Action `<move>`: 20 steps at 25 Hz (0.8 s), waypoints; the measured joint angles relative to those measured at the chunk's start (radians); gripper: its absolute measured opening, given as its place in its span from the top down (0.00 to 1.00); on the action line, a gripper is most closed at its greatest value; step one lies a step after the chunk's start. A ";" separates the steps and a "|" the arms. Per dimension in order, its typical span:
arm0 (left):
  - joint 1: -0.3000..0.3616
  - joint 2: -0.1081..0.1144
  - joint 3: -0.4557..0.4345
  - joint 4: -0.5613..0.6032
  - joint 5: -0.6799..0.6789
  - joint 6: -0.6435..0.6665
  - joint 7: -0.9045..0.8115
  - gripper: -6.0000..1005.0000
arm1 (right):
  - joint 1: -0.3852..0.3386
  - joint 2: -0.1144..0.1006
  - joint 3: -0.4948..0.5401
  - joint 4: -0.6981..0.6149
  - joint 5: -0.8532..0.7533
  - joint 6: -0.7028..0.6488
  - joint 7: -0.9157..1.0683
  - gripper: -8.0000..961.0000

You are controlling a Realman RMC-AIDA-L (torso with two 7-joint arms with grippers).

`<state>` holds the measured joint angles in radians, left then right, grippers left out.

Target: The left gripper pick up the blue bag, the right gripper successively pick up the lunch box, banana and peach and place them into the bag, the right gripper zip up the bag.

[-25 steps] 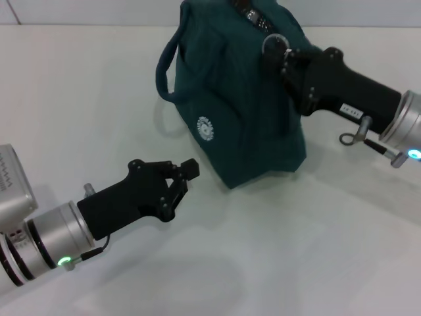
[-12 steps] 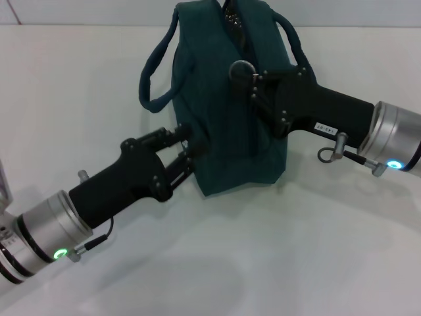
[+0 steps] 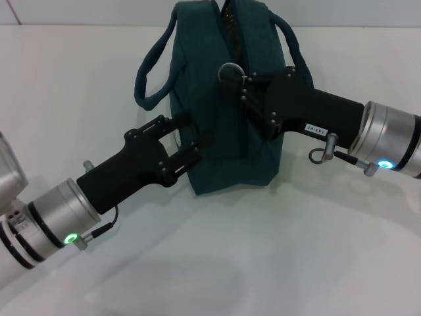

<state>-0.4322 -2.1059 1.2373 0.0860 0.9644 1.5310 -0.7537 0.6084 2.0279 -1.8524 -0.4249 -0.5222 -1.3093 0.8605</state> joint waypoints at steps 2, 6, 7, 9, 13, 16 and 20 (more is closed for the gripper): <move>-0.006 0.000 0.001 0.000 0.001 -0.010 -0.001 0.41 | -0.001 0.000 0.000 0.000 0.001 0.000 0.000 0.96; -0.010 0.000 0.002 0.000 0.004 -0.008 -0.003 0.42 | -0.003 0.000 -0.001 -0.001 0.002 0.001 0.000 0.96; -0.010 0.000 0.002 0.000 0.003 -0.007 -0.001 0.42 | -0.003 0.000 -0.001 -0.002 0.002 0.001 0.000 0.96; -0.011 -0.001 0.002 0.000 0.000 -0.007 0.002 0.42 | -0.003 0.000 -0.001 -0.002 0.003 0.001 0.000 0.96; -0.012 -0.002 0.002 0.000 -0.003 -0.011 0.002 0.42 | -0.003 0.000 -0.001 -0.002 0.004 0.001 0.000 0.96; -0.012 -0.002 0.001 0.000 -0.004 -0.013 0.002 0.42 | -0.004 0.000 -0.001 -0.002 0.004 0.001 0.000 0.96; -0.013 -0.002 -0.002 0.000 -0.008 -0.019 0.010 0.46 | -0.005 0.000 -0.001 -0.002 0.005 0.001 0.000 0.96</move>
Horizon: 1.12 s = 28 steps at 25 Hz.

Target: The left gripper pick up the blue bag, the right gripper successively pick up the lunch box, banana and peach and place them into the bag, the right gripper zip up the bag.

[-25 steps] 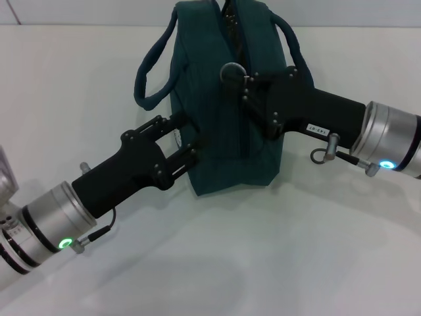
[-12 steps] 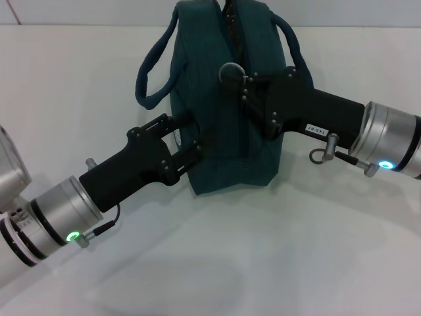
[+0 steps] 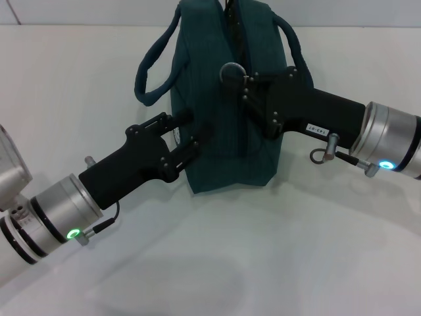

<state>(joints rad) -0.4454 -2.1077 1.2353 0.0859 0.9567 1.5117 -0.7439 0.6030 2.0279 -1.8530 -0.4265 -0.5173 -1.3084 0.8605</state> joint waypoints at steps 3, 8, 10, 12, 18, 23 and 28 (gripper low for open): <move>-0.001 0.000 -0.001 0.000 0.000 0.000 0.012 0.50 | -0.002 0.000 0.002 0.000 0.000 0.000 0.000 0.96; -0.001 0.000 -0.002 0.000 -0.001 -0.001 0.017 0.64 | -0.002 0.000 0.002 0.000 0.000 0.000 0.000 0.96; -0.001 0.000 -0.002 0.000 -0.001 -0.001 0.017 0.69 | -0.002 0.000 0.002 0.002 0.000 0.000 0.000 0.96; -0.001 0.000 -0.001 0.000 -0.001 0.001 0.017 0.74 | -0.003 0.000 0.002 0.004 0.000 0.000 0.000 0.96; 0.005 0.000 0.002 0.000 0.000 0.007 0.017 0.87 | -0.005 0.000 0.000 0.005 0.000 0.000 -0.001 0.96; 0.013 0.005 0.005 0.000 0.017 0.040 0.022 0.92 | -0.013 0.000 -0.001 0.001 0.001 -0.011 -0.002 0.96; 0.047 0.012 0.006 0.009 0.024 0.081 0.068 0.94 | -0.014 0.000 -0.103 -0.021 0.069 -0.024 -0.001 0.96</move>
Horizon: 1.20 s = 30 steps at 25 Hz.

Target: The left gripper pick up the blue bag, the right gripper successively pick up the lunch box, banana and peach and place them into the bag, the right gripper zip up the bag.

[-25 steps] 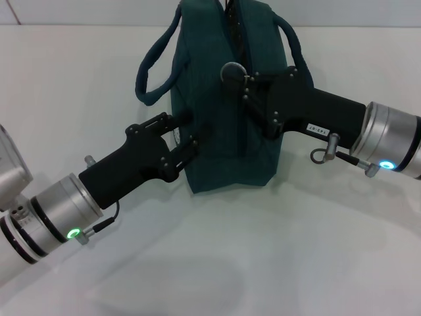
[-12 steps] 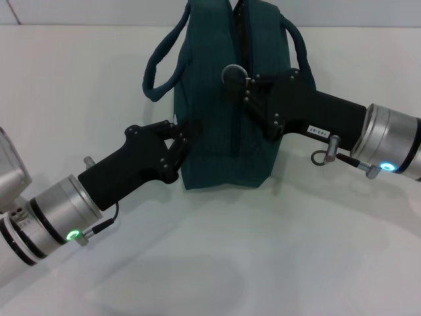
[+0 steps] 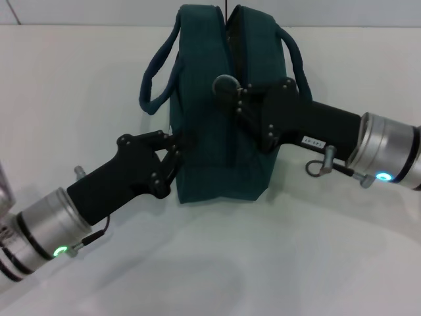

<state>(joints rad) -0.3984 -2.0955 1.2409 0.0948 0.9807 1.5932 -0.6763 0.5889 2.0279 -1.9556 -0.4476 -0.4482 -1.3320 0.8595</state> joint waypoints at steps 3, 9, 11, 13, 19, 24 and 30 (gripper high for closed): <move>0.023 0.007 0.000 0.002 0.002 0.020 0.035 0.94 | 0.000 0.000 -0.040 -0.012 0.035 0.000 0.000 0.96; 0.094 0.007 0.000 0.017 0.018 0.034 0.162 0.94 | -0.006 0.000 -0.089 -0.034 0.123 0.000 -0.025 0.96; 0.099 0.006 0.000 0.017 0.020 0.035 0.172 0.94 | -0.011 0.000 -0.089 -0.034 0.155 0.004 -0.041 0.96; 0.107 0.004 0.000 0.015 0.022 0.035 0.183 0.94 | -0.014 0.000 -0.089 -0.033 0.188 0.012 -0.063 0.96; 0.132 0.012 -0.003 0.015 0.021 0.034 0.191 0.95 | -0.026 0.000 -0.089 -0.021 0.252 0.023 -0.112 0.96; 0.146 0.026 -0.007 0.018 0.013 0.043 0.193 0.95 | -0.052 0.000 -0.082 -0.010 0.318 0.027 -0.125 0.96; 0.172 0.021 -0.009 0.019 -0.016 0.089 0.193 0.98 | -0.055 0.000 -0.108 -0.001 0.331 0.033 -0.131 0.96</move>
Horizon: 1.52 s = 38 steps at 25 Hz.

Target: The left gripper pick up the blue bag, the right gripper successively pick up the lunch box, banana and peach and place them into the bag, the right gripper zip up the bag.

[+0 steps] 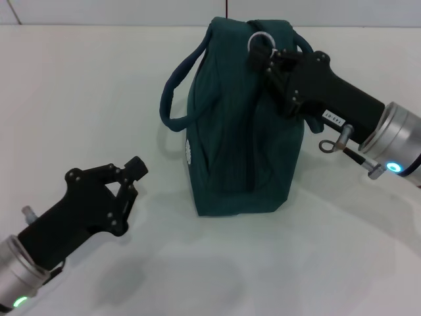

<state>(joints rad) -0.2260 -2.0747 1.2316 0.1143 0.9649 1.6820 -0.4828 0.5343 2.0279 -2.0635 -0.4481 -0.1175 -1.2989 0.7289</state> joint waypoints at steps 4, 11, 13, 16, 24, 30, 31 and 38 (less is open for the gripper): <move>-0.029 -0.027 0.011 -0.011 0.008 0.015 0.005 0.94 | 0.010 0.000 -0.022 -0.012 0.000 0.005 0.000 0.96; -0.179 -0.032 0.046 -0.135 0.026 0.043 -0.006 0.79 | 0.017 0.000 -0.065 -0.053 0.000 0.032 -0.006 0.96; -0.184 -0.032 0.030 -0.137 0.006 0.042 -0.037 0.75 | 0.020 0.000 -0.077 -0.053 0.001 0.034 -0.010 0.96; -0.188 -0.032 0.011 -0.138 -0.045 0.025 -0.107 0.69 | 0.020 0.000 -0.082 -0.053 0.002 0.035 -0.014 0.96; -0.191 -0.033 0.013 -0.138 -0.083 0.003 -0.159 0.41 | 0.017 0.000 -0.088 -0.053 0.012 0.036 -0.016 0.96; -0.193 -0.033 0.016 -0.138 -0.082 -0.026 -0.166 0.38 | 0.015 0.000 -0.104 -0.053 0.012 0.035 -0.016 0.96; -0.193 -0.033 0.016 -0.138 -0.082 -0.027 -0.165 0.39 | 0.015 0.000 -0.105 -0.053 0.012 0.034 -0.016 0.96; -0.184 -0.030 0.018 -0.130 -0.082 -0.028 -0.164 0.65 | 0.010 0.000 -0.114 -0.055 0.012 0.027 -0.009 0.96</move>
<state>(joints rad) -0.4101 -2.1051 1.2492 -0.0154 0.8832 1.6542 -0.6466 0.5443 2.0279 -2.1775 -0.5031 -0.1057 -1.2721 0.7198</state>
